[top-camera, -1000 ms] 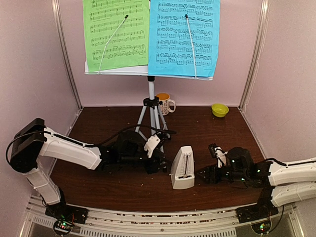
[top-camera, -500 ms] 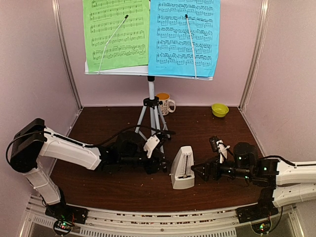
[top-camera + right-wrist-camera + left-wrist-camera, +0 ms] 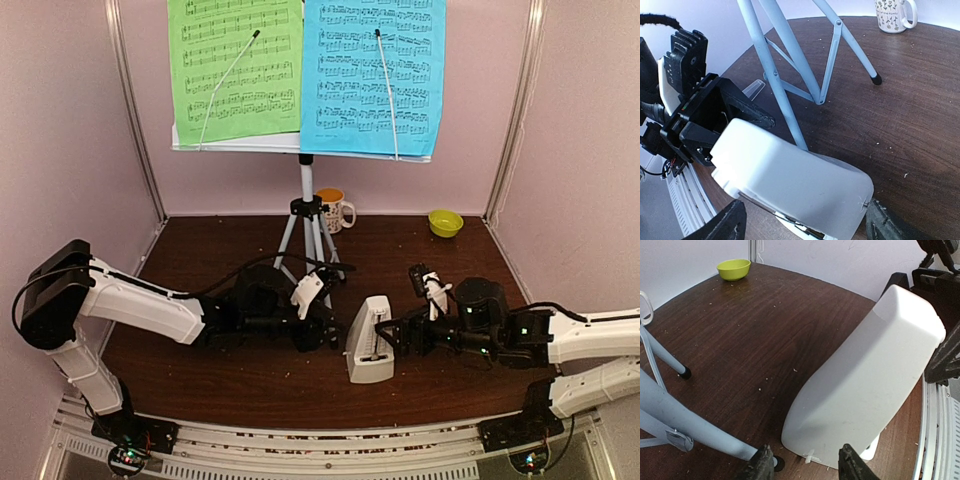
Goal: Set up the instrument practice props
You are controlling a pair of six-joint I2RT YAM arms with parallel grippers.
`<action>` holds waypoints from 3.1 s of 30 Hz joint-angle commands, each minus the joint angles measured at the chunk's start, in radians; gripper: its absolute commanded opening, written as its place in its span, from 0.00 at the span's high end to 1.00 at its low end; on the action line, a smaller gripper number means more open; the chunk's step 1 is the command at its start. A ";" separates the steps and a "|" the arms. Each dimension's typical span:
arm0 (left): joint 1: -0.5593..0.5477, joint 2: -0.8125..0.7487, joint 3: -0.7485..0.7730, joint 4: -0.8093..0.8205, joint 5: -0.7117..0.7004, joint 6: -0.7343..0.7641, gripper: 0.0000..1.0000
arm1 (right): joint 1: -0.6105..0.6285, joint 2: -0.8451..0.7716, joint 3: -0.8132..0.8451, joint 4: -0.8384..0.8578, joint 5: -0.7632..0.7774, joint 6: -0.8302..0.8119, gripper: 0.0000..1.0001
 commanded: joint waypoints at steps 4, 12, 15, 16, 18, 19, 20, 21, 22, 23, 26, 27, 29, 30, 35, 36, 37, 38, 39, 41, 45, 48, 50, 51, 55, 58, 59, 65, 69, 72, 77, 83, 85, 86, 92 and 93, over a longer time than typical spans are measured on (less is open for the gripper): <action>0.006 -0.015 -0.006 0.043 0.007 -0.004 0.55 | 0.004 0.007 0.023 0.023 0.063 0.003 0.32; 0.006 -0.016 -0.004 0.039 0.006 0.000 0.55 | 0.005 -0.007 0.005 0.027 0.057 0.010 0.50; 0.006 -0.016 -0.004 0.038 0.008 0.001 0.55 | 0.004 -0.019 -0.010 0.029 0.044 0.010 0.51; 0.006 -0.016 -0.005 0.038 0.008 0.002 0.55 | 0.004 -0.025 -0.016 0.028 0.040 0.010 0.51; 0.006 -0.016 -0.006 0.038 0.007 0.002 0.55 | 0.004 -0.039 -0.031 0.026 0.034 0.009 0.51; 0.006 -0.016 -0.006 0.038 0.007 0.002 0.55 | 0.004 -0.047 -0.039 0.026 0.033 0.009 0.50; 0.006 -0.016 -0.006 0.037 0.007 0.002 0.55 | 0.004 -0.053 -0.044 0.025 0.031 0.008 0.51; 0.006 -0.016 -0.006 0.038 0.007 0.002 0.55 | 0.005 -0.060 -0.051 0.024 0.031 0.009 0.51; 0.006 -0.015 -0.006 0.038 0.006 0.002 0.55 | 0.005 -0.065 -0.055 0.023 0.032 0.008 0.51; 0.006 -0.015 -0.004 0.038 0.006 0.002 0.55 | 0.005 -0.069 -0.060 0.022 0.034 0.009 0.51; 0.006 -0.015 -0.002 0.038 0.006 0.002 0.55 | 0.004 -0.073 -0.064 0.018 0.028 0.010 0.45; 0.006 -0.015 -0.001 0.038 0.006 0.002 0.55 | 0.005 -0.071 -0.063 0.017 0.024 0.010 0.43; 0.006 -0.015 -0.002 0.037 0.005 0.002 0.55 | 0.005 -0.068 -0.069 0.019 0.018 0.008 0.40; 0.006 -0.015 -0.002 0.037 0.006 0.002 0.55 | 0.005 -0.068 -0.074 0.024 0.016 0.008 0.38; 0.006 -0.018 -0.004 0.036 0.005 0.001 0.55 | 0.004 -0.050 -0.105 0.055 0.004 0.006 0.31; 0.006 -0.019 -0.004 0.036 0.003 0.001 0.54 | 0.004 -0.044 -0.115 0.064 0.001 0.008 0.29; 0.006 -0.020 -0.004 0.036 0.002 0.001 0.54 | 0.004 -0.037 -0.126 0.077 -0.006 0.011 0.27; 0.006 -0.021 -0.006 0.037 0.001 0.000 0.55 | 0.005 -0.030 -0.135 0.087 -0.012 0.014 0.22; 0.006 -0.022 -0.006 0.035 0.001 0.000 0.54 | 0.004 -0.021 -0.144 0.095 -0.016 0.020 0.19; 0.006 -0.022 -0.007 0.035 -0.001 0.001 0.54 | 0.005 0.000 -0.159 0.112 -0.021 0.025 0.16; 0.006 -0.022 -0.009 0.038 -0.001 0.001 0.54 | 0.004 0.059 -0.185 0.166 -0.030 0.034 0.14; 0.006 -0.026 -0.009 0.036 -0.002 0.004 0.54 | 0.004 0.123 -0.207 0.213 -0.043 0.042 0.13; 0.006 -0.029 -0.009 0.034 -0.003 0.005 0.54 | 0.004 0.159 -0.216 0.250 -0.058 0.051 0.13; 0.006 -0.029 -0.009 0.032 -0.005 0.006 0.54 | 0.004 0.175 -0.217 0.268 -0.068 0.057 0.14; 0.006 -0.034 -0.012 0.027 -0.008 0.009 0.54 | 0.009 0.222 -0.214 0.320 -0.106 0.070 0.14; 0.006 -0.038 -0.015 0.027 -0.010 0.010 0.54 | 0.020 0.223 -0.202 0.334 -0.118 0.072 0.14; 0.006 -0.038 -0.015 0.027 -0.011 0.010 0.54 | 0.024 0.221 -0.197 0.335 -0.121 0.072 0.14; 0.006 -0.036 -0.011 0.026 -0.013 0.010 0.54 | 0.048 0.202 -0.140 0.248 -0.092 0.070 0.13; 0.005 -0.035 -0.010 0.022 -0.012 0.010 0.54 | 0.068 0.155 -0.118 0.207 -0.039 0.088 0.10; 0.006 -0.034 -0.010 0.023 -0.013 0.010 0.54 | 0.076 0.145 -0.109 0.212 -0.043 0.105 0.09; 0.006 -0.035 -0.006 0.019 -0.012 0.013 0.54 | 0.088 0.121 -0.104 0.201 -0.029 0.121 0.09; 0.006 -0.035 -0.010 0.024 -0.013 0.009 0.54 | 0.093 -0.013 -0.104 0.075 0.140 0.153 0.09; 0.006 -0.032 -0.010 0.024 -0.015 0.010 0.54 | 0.099 -0.052 -0.099 0.046 0.203 0.185 0.07; 0.006 -0.032 -0.010 0.025 -0.013 0.010 0.54 | 0.103 -0.069 -0.100 0.042 0.229 0.205 0.05; 0.005 -0.029 -0.010 0.028 -0.014 0.008 0.54 | 0.171 -0.061 -0.036 0.009 0.298 0.163 0.00; 0.005 -0.029 -0.010 0.027 -0.014 0.008 0.54 | 0.184 -0.047 -0.025 0.008 0.305 0.151 0.00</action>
